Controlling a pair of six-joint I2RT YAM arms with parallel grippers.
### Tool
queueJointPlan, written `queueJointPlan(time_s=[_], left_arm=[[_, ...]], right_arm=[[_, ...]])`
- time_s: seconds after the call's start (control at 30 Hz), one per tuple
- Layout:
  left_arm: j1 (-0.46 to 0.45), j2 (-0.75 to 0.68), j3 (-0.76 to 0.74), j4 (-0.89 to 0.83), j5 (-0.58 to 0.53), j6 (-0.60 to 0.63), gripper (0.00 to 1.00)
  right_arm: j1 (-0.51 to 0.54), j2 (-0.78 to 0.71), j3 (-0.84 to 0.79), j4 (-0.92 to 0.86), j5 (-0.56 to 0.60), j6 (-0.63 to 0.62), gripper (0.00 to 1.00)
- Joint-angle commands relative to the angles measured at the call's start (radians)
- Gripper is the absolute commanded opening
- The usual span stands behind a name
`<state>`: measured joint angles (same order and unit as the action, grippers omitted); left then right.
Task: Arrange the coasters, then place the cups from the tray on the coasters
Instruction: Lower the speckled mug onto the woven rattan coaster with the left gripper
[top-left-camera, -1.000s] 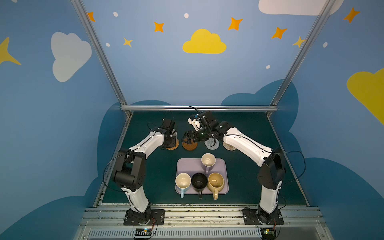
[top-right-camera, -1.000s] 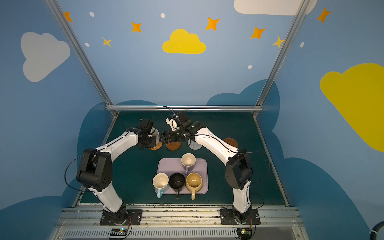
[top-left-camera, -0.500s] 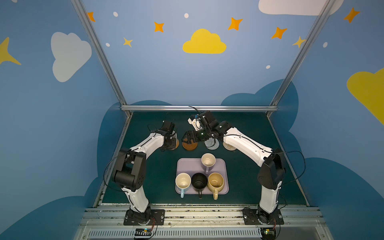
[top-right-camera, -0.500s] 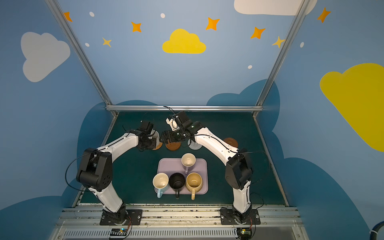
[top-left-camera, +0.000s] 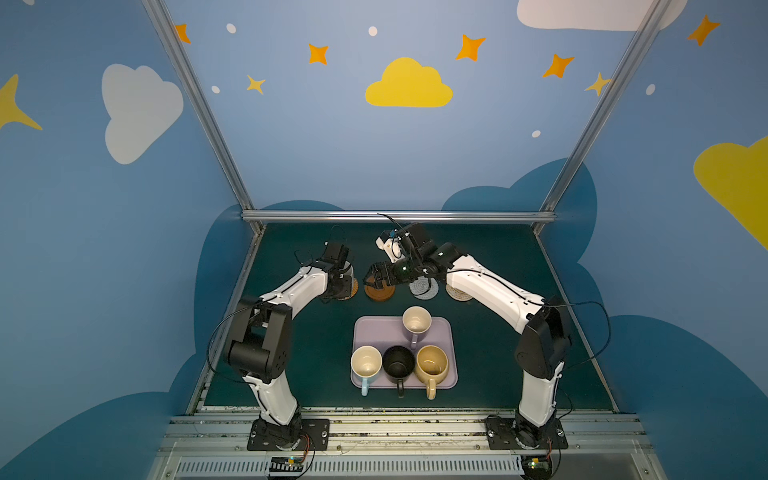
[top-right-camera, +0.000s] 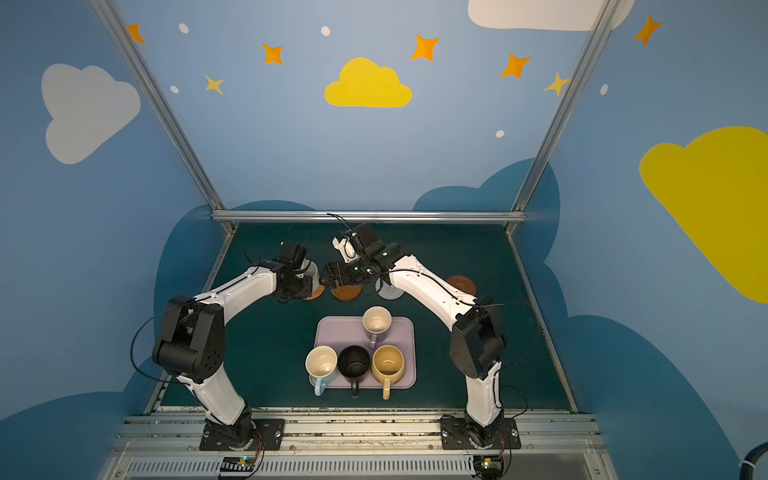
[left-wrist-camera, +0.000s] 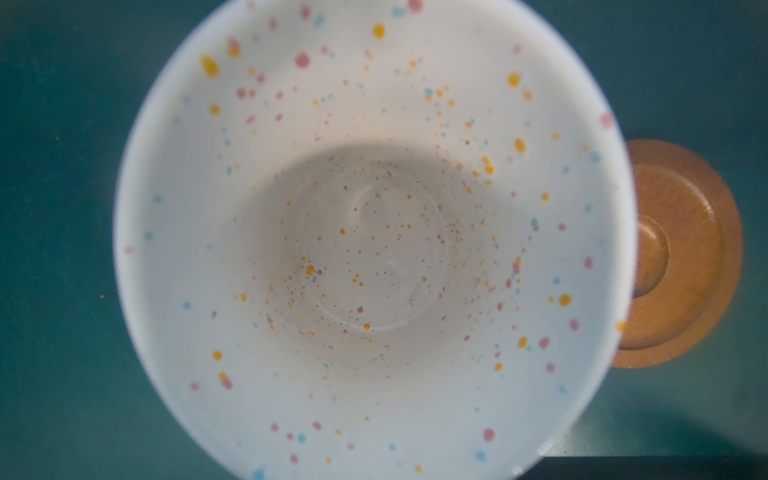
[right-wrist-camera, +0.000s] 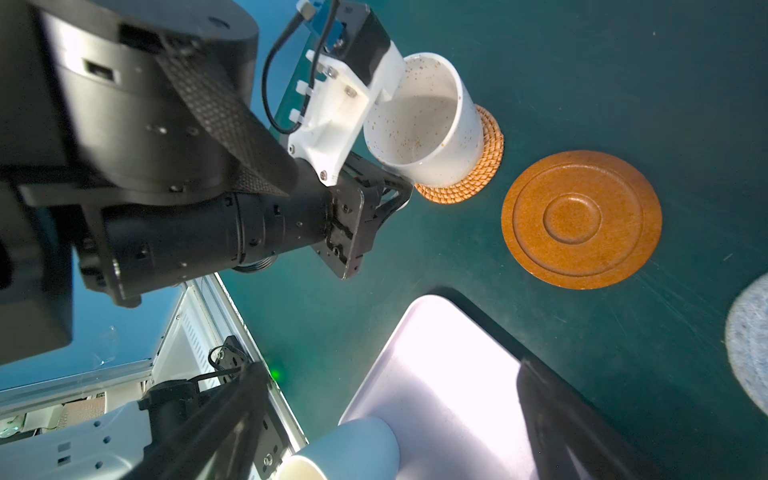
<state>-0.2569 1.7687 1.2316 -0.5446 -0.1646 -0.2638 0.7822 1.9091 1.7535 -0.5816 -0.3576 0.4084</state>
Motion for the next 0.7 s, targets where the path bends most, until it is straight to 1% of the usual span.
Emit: queueJointPlan(time_s=[0.0, 0.07, 0.17, 0.23, 0.3, 0.37, 0.47, 0.5, 0.53, 0.67], left_arm=[[0.006, -0.024, -0.003, 0.059, 0.025, -0.012, 0.06], [0.004, -0.021, -0.009, 0.066, 0.039, -0.009, 0.08], [0.005, -0.017, -0.006, 0.055, 0.030, -0.011, 0.11], [0.004, -0.020, 0.000, 0.046, 0.025, -0.011, 0.16], [0.004, -0.026, 0.003, 0.040, 0.016, -0.007, 0.22], [0.004, -0.027, 0.012, 0.029, 0.010, -0.007, 0.24], [0.004, -0.023, 0.020, 0.016, 0.004, -0.008, 0.32], [0.005, -0.022, 0.019, 0.015, 0.003, -0.008, 0.32], [0.004, -0.023, 0.017, 0.017, 0.005, -0.007, 0.35], [0.004, -0.024, 0.017, 0.015, 0.005, -0.005, 0.54]], right_arm=[[-0.005, 0.001, -0.010, -0.006, 0.000, 0.003, 0.93], [-0.005, 0.001, -0.010, -0.009, 0.000, 0.003, 0.93], [-0.005, 0.001, -0.013, -0.011, 0.004, 0.001, 0.93], [-0.005, 0.001, -0.014, -0.012, 0.005, 0.001, 0.93], [-0.005, 0.001, -0.014, -0.011, 0.005, 0.002, 0.93], [-0.005, 0.002, -0.014, -0.012, 0.005, 0.002, 0.93], [-0.005, 0.002, -0.012, -0.011, 0.005, 0.003, 0.94], [-0.005, 0.002, -0.012, -0.012, 0.006, 0.003, 0.94], [-0.006, 0.002, -0.012, -0.012, 0.006, 0.003, 0.93], [-0.006, -0.001, -0.011, -0.016, 0.010, 0.000, 0.93]])
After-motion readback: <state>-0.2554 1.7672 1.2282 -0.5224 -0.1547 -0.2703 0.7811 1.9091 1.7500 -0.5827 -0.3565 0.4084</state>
